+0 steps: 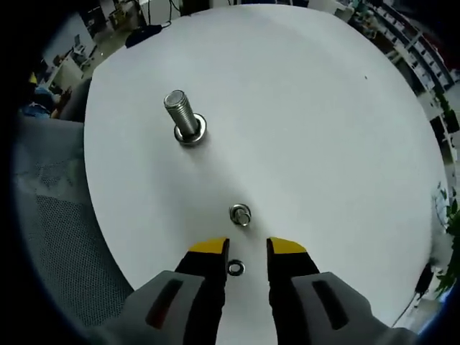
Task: Place the washer onto the threaded stud by aligning its center hole with the stud, sliding it down to the base, and recovering from edge contact or off-axis alignment until the washer reaches the visible bottom stop.
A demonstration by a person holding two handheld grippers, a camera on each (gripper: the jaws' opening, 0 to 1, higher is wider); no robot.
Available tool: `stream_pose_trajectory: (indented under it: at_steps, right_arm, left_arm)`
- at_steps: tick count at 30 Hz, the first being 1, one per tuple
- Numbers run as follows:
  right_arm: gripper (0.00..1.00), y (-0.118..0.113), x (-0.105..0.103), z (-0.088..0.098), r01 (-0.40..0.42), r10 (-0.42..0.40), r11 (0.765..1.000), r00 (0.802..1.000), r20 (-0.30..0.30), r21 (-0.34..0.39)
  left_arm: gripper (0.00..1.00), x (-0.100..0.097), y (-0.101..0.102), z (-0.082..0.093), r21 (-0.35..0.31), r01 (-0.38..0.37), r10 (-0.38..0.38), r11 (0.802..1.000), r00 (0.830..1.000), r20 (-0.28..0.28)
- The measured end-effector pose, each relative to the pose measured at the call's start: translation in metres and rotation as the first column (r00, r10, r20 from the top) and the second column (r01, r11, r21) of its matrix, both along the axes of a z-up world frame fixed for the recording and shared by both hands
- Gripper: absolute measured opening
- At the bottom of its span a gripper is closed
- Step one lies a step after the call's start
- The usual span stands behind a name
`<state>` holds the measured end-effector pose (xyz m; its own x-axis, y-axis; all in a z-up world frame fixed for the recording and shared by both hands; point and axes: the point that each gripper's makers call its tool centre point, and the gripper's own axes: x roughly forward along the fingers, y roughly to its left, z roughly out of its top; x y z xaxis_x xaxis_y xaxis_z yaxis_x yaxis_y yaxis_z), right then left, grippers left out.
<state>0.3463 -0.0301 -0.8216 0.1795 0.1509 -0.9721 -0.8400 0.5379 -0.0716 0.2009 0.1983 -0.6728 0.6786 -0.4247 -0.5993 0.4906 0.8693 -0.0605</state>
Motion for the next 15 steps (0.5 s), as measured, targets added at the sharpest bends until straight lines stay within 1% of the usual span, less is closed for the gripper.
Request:
stream_pose_trajectory:
  at_steps: [5,7,9,11,13,15]
  right_arm:
    - [0.26,-0.015,-0.013,-0.008,0.019,-0.019,1.000,1.000,-0.013,-0.004]
    - [0.26,-0.020,-0.020,-0.012,0.027,-0.027,1.000,0.999,-0.030,-0.013]
    - [0.27,-0.022,-0.026,-0.014,0.013,-0.014,1.000,0.999,-0.042,-0.020]
    - [0.28,-0.022,-0.027,-0.015,0.007,-0.007,1.000,0.999,-0.035,-0.015]
    - [0.28,-0.023,-0.027,-0.016,0.032,-0.032,0.999,0.999,-0.038,0.001]
    - [0.28,-0.025,-0.029,-0.018,0.046,-0.046,0.999,0.998,-0.043,-0.002]
  left_arm:
    - [0.18,0.000,0.000,-0.001,0.004,0.004,-0.004,1.000,1.000,-0.003]
    - [0.18,-0.001,0.000,-0.001,0.006,0.007,-0.007,1.000,1.000,-0.005]
    - [0.18,-0.001,-0.001,-0.002,0.008,0.010,-0.010,1.000,1.000,-0.006]
    - [0.18,-0.001,-0.001,-0.002,0.008,0.015,-0.014,1.000,1.000,-0.010]
    - [0.18,-0.002,-0.002,-0.003,0.010,0.019,-0.018,1.000,1.000,-0.013]
    - [0.18,-0.002,-0.002,-0.002,0.009,0.019,-0.018,1.000,1.000,-0.012]
